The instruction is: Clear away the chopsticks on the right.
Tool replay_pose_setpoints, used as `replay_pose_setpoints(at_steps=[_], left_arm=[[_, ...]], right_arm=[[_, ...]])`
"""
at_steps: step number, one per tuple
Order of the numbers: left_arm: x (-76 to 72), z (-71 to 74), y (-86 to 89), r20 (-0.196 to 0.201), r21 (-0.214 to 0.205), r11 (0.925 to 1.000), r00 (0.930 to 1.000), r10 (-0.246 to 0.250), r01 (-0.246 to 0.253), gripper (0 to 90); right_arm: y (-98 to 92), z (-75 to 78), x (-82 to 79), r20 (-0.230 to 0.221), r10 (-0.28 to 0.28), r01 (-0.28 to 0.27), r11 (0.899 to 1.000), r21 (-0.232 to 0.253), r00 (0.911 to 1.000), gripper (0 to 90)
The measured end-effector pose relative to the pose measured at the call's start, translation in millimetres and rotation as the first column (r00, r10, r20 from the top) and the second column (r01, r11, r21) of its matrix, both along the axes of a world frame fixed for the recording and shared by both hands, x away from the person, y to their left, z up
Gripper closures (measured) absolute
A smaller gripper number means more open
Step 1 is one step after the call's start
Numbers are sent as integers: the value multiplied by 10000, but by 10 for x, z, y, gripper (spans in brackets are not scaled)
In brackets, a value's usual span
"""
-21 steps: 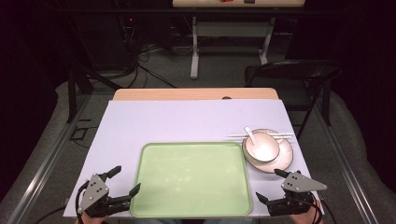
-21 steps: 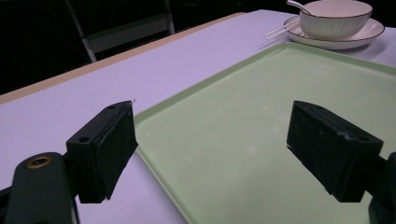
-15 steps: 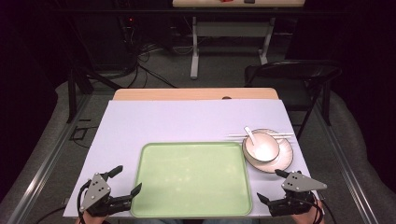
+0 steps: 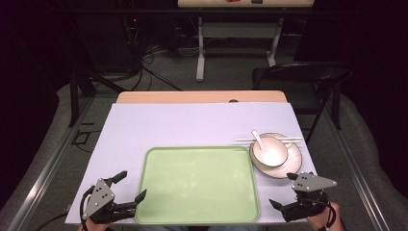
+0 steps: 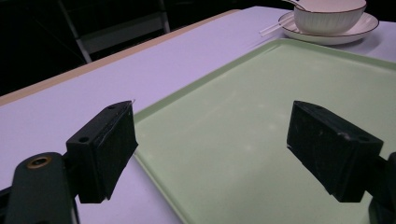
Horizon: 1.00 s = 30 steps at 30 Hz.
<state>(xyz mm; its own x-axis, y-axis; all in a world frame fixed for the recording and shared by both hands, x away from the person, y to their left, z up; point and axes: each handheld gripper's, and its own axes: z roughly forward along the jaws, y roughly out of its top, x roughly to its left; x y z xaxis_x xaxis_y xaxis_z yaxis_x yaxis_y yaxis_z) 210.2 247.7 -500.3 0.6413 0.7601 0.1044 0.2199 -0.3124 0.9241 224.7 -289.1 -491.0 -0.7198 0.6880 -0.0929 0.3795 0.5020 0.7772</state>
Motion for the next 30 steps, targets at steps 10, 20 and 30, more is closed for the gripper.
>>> replay_pose_setpoints(at_steps=[10, 20, 30], left_arm=[[6, -3, -1, -42, 29, 10000, 10000, -73, 73, 157], [4, -1, -5, -22, 36, 10000, 10000, -85, 85, 157], [7, -1, -6, -34, 45, 9999, 9999, -129, 129, 157]], right_arm=[[-50, 173, 85, -119, 204, -211, 9978, -633, 9997, 0], [-95, 318, 299, -559, 539, -600, 9917, -1139, 9970, 0], [-137, 472, 580, -1006, 692, -868, 9794, -1821, 9925, 0]])
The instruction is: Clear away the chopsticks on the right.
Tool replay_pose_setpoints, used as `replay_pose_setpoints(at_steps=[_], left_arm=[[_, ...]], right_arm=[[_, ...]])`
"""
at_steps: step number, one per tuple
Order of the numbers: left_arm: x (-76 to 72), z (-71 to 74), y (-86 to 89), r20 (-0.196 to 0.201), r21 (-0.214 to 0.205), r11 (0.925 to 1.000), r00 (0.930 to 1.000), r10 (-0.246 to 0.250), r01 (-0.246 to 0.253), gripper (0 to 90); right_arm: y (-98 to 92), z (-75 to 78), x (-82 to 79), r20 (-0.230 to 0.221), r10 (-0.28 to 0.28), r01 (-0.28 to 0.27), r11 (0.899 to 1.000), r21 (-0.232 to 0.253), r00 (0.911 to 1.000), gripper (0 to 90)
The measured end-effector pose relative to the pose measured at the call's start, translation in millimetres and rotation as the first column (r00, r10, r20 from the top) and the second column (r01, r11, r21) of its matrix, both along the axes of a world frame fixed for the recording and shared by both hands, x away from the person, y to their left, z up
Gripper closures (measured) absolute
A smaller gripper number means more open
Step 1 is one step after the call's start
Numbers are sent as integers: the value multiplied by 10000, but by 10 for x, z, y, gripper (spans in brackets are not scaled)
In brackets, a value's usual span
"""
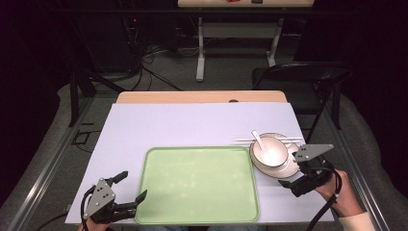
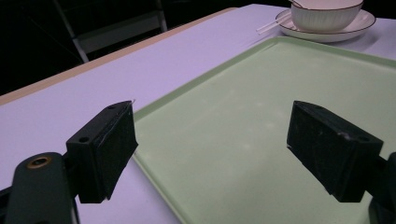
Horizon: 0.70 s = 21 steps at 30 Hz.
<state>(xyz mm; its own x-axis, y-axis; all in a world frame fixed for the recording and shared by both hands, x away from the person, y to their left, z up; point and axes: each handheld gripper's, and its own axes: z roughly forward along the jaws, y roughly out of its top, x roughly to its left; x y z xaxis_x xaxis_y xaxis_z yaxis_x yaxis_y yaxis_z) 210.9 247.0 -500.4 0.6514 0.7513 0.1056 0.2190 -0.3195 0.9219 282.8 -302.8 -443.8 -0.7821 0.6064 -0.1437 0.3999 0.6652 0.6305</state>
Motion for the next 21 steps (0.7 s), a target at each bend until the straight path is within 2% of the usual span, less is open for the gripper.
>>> replay_pose_setpoints(at_steps=[4, 5, 6, 7, 10, 12, 21], left_arm=[[-1, 0, -1, 2, -8, 10000, 10000, 2, -2, 157], [-2, 1, -3, -8, 24, 10000, 10000, -15, 15, 157], [-1, 1, -3, -8, 38, 10000, 10000, -53, 53, 157], [-2, 1, -2, -2, 26, 10000, 10000, -36, 36, 157], [-1, 0, 0, 0, -1, 10000, 10000, -2, 2, 157], [0, 1, 0, -4, 20, 10000, 10000, -26, 26, 157], [2, 0, -2, -31, 46, 10000, 10000, -10, 10, 157]], right_arm=[[-4, 103, 118, -87, 182, -184, 9996, -237, 9998, 0], [-2, 152, 183, -301, 304, -314, 9989, -348, 9991, 0], [-2, 152, 183, -301, 304, -314, 9989, -348, 9991, 0], [3, 202, 249, -391, 413, -430, 9981, -448, 9984, 0], [15, 249, 312, -354, 432, -455, 9968, -664, 9984, 0], [14, 319, 429, -364, 519, -546, 9954, -781, 9980, 0], [-58, 472, 840, -658, 455, -510, 9951, -846, 9968, 0]])
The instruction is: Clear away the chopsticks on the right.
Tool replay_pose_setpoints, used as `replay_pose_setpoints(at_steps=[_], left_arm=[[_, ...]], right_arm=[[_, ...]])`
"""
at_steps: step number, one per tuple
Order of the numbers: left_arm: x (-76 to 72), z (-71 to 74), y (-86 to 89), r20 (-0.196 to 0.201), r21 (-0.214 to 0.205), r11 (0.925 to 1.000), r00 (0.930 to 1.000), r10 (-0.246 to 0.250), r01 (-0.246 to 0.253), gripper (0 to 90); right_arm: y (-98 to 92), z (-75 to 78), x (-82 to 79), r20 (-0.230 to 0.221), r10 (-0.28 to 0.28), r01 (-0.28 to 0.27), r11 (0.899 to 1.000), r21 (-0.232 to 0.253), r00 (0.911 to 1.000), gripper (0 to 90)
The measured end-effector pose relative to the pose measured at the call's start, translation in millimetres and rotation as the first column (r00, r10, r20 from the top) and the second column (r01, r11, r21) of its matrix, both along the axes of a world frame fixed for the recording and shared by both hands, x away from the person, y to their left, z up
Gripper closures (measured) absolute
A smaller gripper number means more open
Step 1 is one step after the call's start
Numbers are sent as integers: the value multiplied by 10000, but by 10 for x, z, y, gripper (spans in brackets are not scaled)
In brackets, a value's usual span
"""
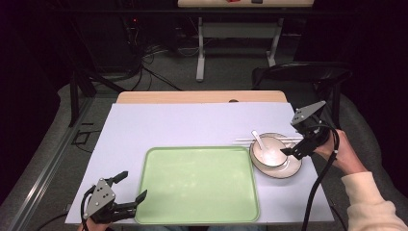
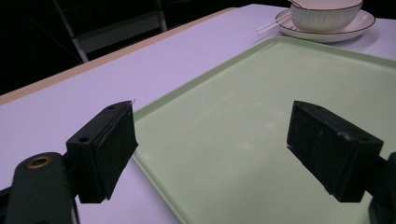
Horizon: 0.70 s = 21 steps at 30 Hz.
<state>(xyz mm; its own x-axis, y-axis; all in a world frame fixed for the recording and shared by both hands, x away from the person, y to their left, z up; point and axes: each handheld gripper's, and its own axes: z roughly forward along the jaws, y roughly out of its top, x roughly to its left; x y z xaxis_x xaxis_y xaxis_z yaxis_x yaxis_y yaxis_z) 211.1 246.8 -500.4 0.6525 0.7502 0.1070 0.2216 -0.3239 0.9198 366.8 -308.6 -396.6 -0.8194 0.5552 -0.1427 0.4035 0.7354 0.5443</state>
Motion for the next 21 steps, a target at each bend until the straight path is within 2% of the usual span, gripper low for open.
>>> replay_pose_setpoints(at_steps=[1, 2, 3, 5, 12, 13, 15, 21], left_arm=[[0, 0, 0, 0, 0, 10000, 10000, 0, 0, 157], [0, -1, -1, 0, -28, 10000, 10000, 16, -16, 157], [0, 0, 1, 2, -12, 10000, 10000, 14, -14, 157], [1, -1, 1, -5, -12, 10000, 10000, 17, -17, 157], [2, -1, 0, -5, -17, 10000, 10000, 15, -15, 157], [2, -1, 0, -6, -27, 10000, 10000, 25, -25, 157], [4, -1, 0, -6, 0, 10000, 10000, 9, -9, 157], [3, -2, -6, -21, -1, 10000, 10000, 21, -21, 157]], right_arm=[[0, 0, 0, 0, 0, 0, 10000, 0, 10000, 0], [-8, 11, 88, -115, 6, -7, 9999, -113, 9999, 0], [-8, 11, 88, -115, 6, -7, 9999, -113, 9999, 0], [-15, 30, 211, -257, 37, -43, 9997, -249, 9997, 0], [11, 71, 394, -540, 157, -188, 9982, -573, 9984, 0], [21, 75, 444, -596, 60, -113, 9959, -895, 9982, 0], [21, 71, 474, -697, 113, -176, 9957, -907, 9975, 0], [19, 9, 665, -1147, -71, -86, 9907, -1358, 9934, 0]])
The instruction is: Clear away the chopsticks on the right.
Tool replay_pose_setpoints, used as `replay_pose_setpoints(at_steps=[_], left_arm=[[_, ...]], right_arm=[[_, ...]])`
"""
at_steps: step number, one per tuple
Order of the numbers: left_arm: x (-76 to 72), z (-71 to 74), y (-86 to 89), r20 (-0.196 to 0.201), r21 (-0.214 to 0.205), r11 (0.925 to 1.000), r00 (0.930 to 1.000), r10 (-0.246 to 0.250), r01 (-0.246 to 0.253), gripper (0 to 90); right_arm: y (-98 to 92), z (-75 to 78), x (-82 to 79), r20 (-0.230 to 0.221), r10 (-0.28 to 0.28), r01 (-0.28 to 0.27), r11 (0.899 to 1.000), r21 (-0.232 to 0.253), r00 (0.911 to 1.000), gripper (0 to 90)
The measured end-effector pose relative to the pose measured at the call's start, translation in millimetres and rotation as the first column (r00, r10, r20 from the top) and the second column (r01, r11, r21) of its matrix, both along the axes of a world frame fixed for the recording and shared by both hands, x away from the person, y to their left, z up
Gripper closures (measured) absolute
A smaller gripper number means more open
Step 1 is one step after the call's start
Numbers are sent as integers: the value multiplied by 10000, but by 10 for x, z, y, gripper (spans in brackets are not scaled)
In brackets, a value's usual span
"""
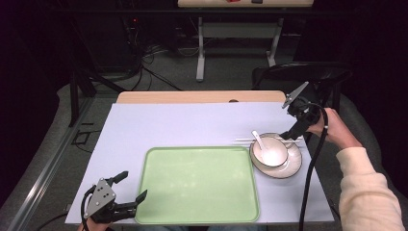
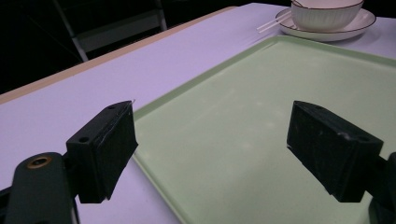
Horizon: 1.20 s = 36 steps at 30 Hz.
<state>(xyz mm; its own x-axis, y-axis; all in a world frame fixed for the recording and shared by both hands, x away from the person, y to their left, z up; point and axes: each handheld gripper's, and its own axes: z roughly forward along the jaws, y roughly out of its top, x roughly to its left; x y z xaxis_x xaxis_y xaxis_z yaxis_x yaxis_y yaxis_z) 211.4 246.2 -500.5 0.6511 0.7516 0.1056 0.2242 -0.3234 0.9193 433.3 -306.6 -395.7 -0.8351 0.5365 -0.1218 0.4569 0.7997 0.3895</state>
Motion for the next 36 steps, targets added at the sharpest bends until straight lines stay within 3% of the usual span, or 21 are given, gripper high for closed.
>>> replay_pose_setpoints(at_steps=[6, 8, 13, 14, 16, 20, 21, 24, 29, 36], left_arm=[[1, 0, 1, -8, 12, 10000, 10000, 3, -3, 157], [3, 0, 3, -9, 23, 10000, 10000, -3, 3, 157], [5, 0, 4, -23, 41, 10000, 10000, -35, 35, 157], [3, -1, 3, -37, 14, 10000, 10000, -10, 10, 157], [4, -1, 3, -39, 10, 10000, 10000, -8, 8, 157], [7, 0, 3, -49, 54, 10000, 10000, -34, 34, 157], [7, -1, 2, -40, 46, 10000, 10000, -26, 26, 157], [7, -3, -2, -51, 63, 10000, 10000, -34, 34, 157], [8, -2, 4, -51, 61, 10000, 10000, -23, 23, 157], [10, -3, -4, -69, 74, 10000, 10000, -11, 11, 157]], right_arm=[[6, -132, 218, -272, -62, 49, 9988, -483, 9996, 3], [12, -195, 275, -504, -175, 147, 9984, -551, 9986, 41], [-10, -312, 414, -623, -418, 366, 9960, -817, 9972, 172], [-10, -362, 455, -702, -501, 429, 9940, -1010, 9963, 249], [-5, -394, 463, -747, -608, 529, 9932, -1035, 9954, 274], [41, -531, 512, -728, -416, 289, 9854, -1678, 9965, 449], [41, -531, 512, -728, -416, 289, 9854, -1678, 9965, 449], [86, -615, 524, -896, -267, 110, 9851, -1714, 9956, 590], [104, -725, 546, -1225, -87, -175, 9773, -2113, 9924, 662], [88, -821, 568, -1446, 52, -378, 9739, -2238, 9895, 672]])
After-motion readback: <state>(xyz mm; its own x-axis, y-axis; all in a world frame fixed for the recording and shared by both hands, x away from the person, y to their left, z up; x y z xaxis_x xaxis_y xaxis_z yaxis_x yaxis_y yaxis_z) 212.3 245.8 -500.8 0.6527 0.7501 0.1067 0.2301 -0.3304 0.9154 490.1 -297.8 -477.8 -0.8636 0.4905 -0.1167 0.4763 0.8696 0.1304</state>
